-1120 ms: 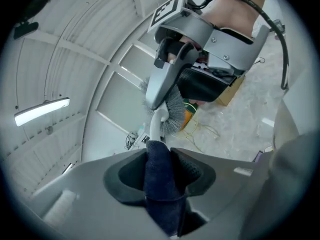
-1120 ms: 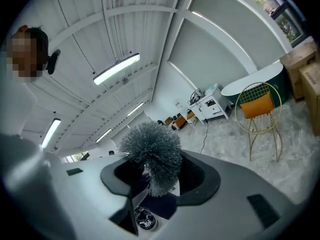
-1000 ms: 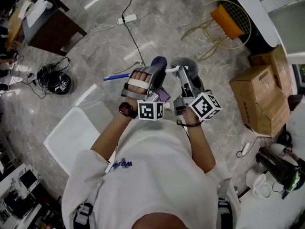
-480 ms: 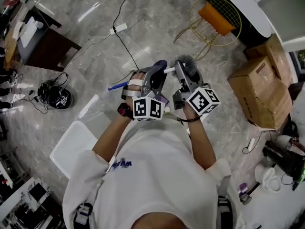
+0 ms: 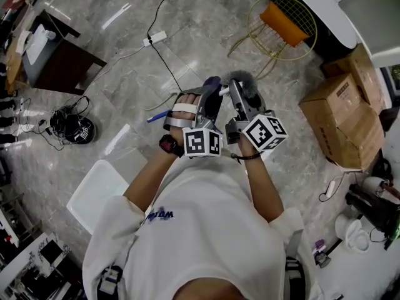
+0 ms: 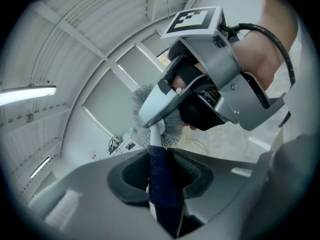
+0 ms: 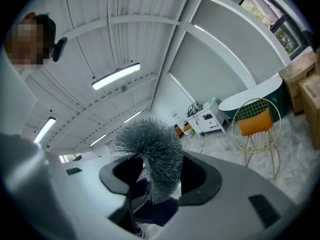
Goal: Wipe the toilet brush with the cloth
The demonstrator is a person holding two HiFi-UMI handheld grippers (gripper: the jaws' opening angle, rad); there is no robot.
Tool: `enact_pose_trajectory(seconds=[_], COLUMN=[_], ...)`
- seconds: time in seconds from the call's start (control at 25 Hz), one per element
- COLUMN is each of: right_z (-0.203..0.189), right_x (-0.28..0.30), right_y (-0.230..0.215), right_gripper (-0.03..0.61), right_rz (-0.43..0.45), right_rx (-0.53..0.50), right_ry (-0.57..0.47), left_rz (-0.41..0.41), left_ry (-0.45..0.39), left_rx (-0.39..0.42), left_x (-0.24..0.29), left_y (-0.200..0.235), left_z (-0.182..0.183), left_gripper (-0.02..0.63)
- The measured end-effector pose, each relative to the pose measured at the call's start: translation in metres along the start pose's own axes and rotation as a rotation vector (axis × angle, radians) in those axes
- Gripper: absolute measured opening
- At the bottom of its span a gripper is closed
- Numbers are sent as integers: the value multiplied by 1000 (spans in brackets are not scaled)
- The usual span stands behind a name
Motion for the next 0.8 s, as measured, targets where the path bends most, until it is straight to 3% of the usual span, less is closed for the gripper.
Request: enact_pose_trajectory(seconds=[0.24, 0.8], right_z=[-7, 10], right_x=[-4, -15], right_y=[-5, -25], right_gripper=[218, 218], right_rz=[-20, -72], right_rx=[4, 8], right_ry=[15, -20], left_rz=[-39, -67], left_ry=[-23, -66], left_rx=[-45, -16], left_x=[1, 12], left_y=[-7, -9], left_z=[1, 18], left_gripper=[86, 80])
Point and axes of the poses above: the fingertips, and each gripper's own axes: x forward along the fingers, y to its left, z out of its top, the point moved 3 cm from there along -x, backward along the fingers, and after that the axes turned 13 degrees about -z, right-handed, at the moved point
